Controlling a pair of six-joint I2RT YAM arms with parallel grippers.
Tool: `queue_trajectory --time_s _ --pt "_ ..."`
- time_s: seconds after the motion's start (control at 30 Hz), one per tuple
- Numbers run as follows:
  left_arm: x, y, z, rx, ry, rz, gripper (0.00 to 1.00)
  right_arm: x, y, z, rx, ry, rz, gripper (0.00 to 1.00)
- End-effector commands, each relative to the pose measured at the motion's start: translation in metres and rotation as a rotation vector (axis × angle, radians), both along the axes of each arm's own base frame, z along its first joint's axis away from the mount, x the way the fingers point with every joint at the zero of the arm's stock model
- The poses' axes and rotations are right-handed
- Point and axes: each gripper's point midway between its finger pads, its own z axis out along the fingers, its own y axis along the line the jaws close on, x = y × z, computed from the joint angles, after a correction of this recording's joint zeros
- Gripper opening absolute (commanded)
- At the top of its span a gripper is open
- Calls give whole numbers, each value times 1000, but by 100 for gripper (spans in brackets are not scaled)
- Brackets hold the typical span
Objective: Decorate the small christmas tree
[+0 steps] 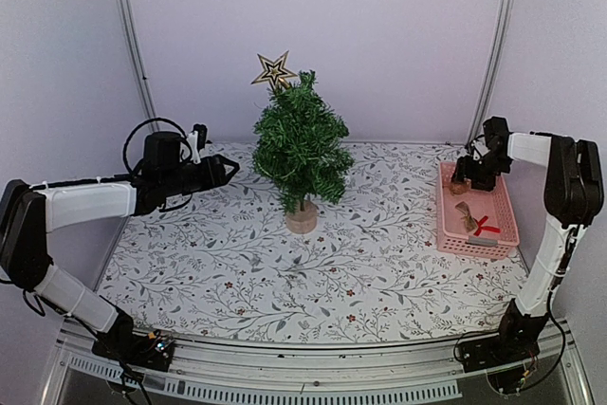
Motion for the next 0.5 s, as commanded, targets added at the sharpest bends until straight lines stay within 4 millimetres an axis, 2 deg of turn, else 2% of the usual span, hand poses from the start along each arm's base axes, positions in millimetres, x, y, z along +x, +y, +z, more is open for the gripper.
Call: queue_trajectory --time_s 0.0,0.17,0.47 --pt "6 3 12 7 -30 14 59 5 -20 -12 -35 8 -16 72" --pt "8 3 12 10 -29 17 59 19 -17 -19 17 -6 0 68" --pt "7 5 4 12 -7 29 59 40 -12 -30 63 -24 4 68"
